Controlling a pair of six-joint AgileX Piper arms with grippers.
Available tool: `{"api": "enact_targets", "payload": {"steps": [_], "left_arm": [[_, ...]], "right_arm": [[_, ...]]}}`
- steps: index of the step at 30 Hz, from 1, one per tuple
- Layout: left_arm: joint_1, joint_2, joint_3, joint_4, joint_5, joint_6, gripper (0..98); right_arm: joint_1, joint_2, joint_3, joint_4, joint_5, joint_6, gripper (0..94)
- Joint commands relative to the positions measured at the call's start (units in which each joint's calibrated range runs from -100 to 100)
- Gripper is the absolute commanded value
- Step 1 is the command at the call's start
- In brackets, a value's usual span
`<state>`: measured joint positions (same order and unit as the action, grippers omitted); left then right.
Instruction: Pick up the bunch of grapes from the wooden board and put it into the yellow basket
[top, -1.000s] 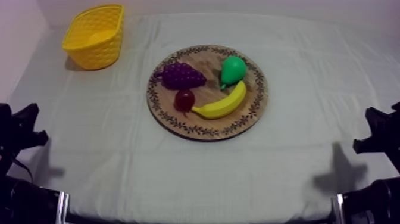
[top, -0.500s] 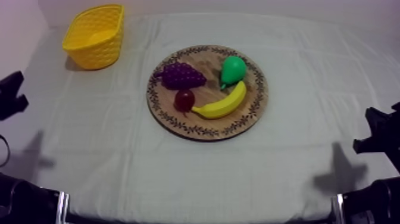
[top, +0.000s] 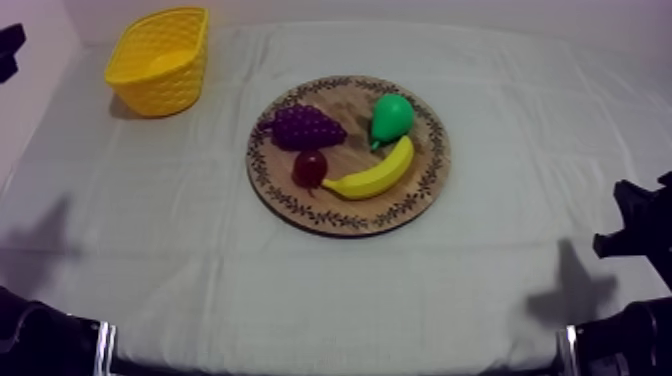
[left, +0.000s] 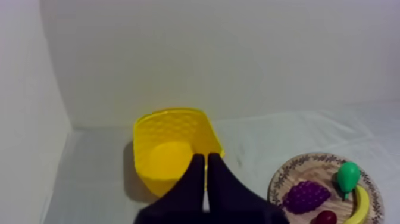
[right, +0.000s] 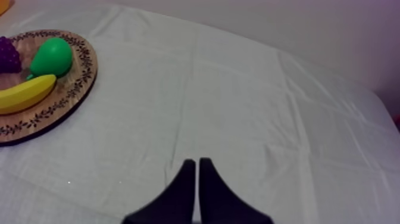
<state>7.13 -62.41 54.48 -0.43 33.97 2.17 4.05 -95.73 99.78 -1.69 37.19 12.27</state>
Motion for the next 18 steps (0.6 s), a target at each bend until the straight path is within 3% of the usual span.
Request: {"api": "enact_targets", "payload": {"steps": [1,18], "left_arm": [[0.25,3.17,-5.5,0.04,1.31,-0.31,0.0],[5.73,22.88,-26.47,0.05,10.49,-5.01,0.0]], "right_arm": [[0.01,-0.02,-0.01,0.01,-0.02,0.01,0.5],[0.01,-0.02,-0.01,0.01,-0.02,0.0,0.5]]}}
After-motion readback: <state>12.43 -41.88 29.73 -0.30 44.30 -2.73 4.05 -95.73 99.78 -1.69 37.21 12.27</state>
